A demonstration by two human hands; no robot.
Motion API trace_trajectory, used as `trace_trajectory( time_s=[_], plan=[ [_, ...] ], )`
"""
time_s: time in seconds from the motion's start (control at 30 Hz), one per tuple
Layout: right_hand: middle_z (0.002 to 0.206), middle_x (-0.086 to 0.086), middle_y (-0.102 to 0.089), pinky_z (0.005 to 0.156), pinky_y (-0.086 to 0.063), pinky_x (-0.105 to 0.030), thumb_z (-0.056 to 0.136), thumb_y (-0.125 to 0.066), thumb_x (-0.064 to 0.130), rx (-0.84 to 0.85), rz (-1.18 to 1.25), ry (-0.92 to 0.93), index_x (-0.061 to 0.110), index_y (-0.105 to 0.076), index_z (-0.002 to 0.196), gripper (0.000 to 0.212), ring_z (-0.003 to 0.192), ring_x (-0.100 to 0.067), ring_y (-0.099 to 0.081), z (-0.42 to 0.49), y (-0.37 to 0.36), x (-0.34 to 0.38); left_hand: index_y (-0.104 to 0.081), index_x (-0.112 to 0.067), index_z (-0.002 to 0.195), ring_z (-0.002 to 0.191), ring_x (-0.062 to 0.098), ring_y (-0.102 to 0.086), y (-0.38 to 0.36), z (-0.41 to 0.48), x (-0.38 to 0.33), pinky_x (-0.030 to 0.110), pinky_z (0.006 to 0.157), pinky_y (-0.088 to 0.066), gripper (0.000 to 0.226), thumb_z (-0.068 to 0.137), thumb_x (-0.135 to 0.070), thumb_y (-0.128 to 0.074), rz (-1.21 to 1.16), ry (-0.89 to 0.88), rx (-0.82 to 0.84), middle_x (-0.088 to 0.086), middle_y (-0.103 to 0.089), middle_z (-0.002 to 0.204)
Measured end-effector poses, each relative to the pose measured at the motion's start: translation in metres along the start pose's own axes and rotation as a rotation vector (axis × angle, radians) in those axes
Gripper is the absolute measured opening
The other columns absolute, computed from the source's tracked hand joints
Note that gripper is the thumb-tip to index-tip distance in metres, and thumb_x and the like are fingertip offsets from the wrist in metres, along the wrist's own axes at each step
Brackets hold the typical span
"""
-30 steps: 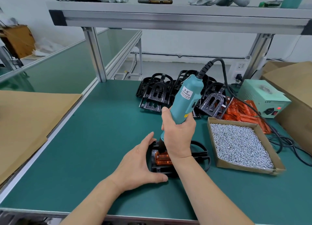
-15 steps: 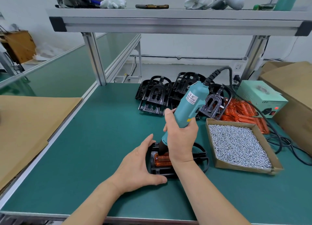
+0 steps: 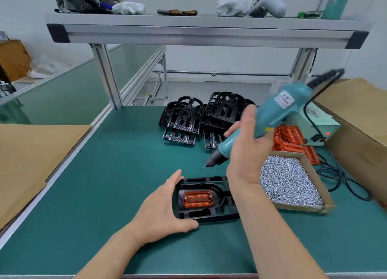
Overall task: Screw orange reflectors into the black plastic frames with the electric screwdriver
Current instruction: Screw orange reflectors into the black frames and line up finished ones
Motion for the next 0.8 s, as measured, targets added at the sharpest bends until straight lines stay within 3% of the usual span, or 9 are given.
trace_trajectory(
  time_s=[0.2, 0.27, 0.37, 0.53, 0.63, 0.8],
  plan=[
    [0.079, -0.012, -0.061, 0.07, -0.057, -0.037, 0.1, -0.048, 0.055, -0.343, 0.033, -0.304, 0.017, -0.048, 0.108, 0.039, 0.064, -0.02, -0.061, 0.04, 0.063, -0.03, -0.001, -0.046, 0.154, 0.137, -0.01, -0.032, -0.002, 0.001, 0.003, 0.017, 0.111, -0.028, 0.131, 0.051, -0.075, -0.076, 0.019, -0.007, -0.006, -0.035, -0.028, 0.152],
    [0.083, -0.009, -0.066, 0.076, -0.059, -0.038, 0.1, -0.046, 0.058, -0.403, -0.014, -0.362, 0.019, -0.048, 0.109, 0.04, 0.067, -0.018, -0.065, 0.042, 0.079, -0.038, 0.0, -0.048, 0.153, 0.137, -0.01, -0.032, -0.002, 0.0, 0.003, 0.017, 0.111, -0.028, 0.13, 0.051, -0.075, -0.077, 0.019, -0.009, -0.007, -0.036, -0.028, 0.152],
    [0.094, -0.007, -0.067, 0.073, -0.056, -0.032, 0.1, -0.045, 0.056, -0.474, -0.032, -0.423, 0.018, -0.048, 0.117, 0.042, 0.064, -0.01, -0.067, 0.045, 0.096, -0.044, 0.0, -0.049, 0.153, 0.136, -0.012, -0.032, -0.002, 0.0, 0.004, 0.015, 0.108, -0.028, 0.13, 0.051, -0.074, -0.077, 0.021, -0.011, -0.008, -0.037, -0.027, 0.151],
    [0.118, -0.008, -0.063, 0.071, -0.051, -0.032, 0.1, -0.044, 0.053, -0.523, -0.081, -0.507, 0.016, -0.044, 0.13, 0.047, 0.088, -0.016, -0.065, 0.045, 0.114, -0.048, 0.001, -0.049, 0.153, 0.134, -0.014, -0.032, -0.002, 0.0, 0.004, 0.013, 0.106, -0.027, 0.131, 0.05, -0.074, -0.077, 0.021, -0.011, -0.007, -0.04, -0.027, 0.149],
    [0.116, -0.008, -0.066, 0.066, -0.049, -0.03, 0.1, -0.044, 0.05, -0.532, -0.114, -0.544, 0.016, -0.047, 0.13, 0.046, 0.086, -0.016, -0.064, 0.044, 0.122, -0.047, -0.001, -0.047, 0.154, 0.136, -0.012, -0.032, -0.002, 0.001, 0.004, 0.015, 0.109, -0.028, 0.131, 0.051, -0.072, -0.078, 0.015, -0.007, -0.005, -0.038, -0.027, 0.15],
    [0.092, 0.003, -0.054, 0.059, -0.045, -0.028, 0.099, -0.045, 0.044, -0.551, -0.15, -0.594, 0.017, -0.049, 0.12, 0.035, 0.077, -0.013, -0.054, 0.042, 0.133, -0.049, -0.002, -0.045, 0.155, 0.137, -0.011, -0.033, -0.002, 0.001, 0.004, 0.017, 0.111, -0.029, 0.131, 0.051, -0.071, -0.078, 0.012, -0.007, -0.004, -0.037, -0.027, 0.15]
  ],
)
Point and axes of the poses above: each hand's wrist, its own z-axis towards the middle knuckle, its own y-axis out of the back of the hand, x = y × z, the point moved 4 cm from there along z, towards the middle knuckle
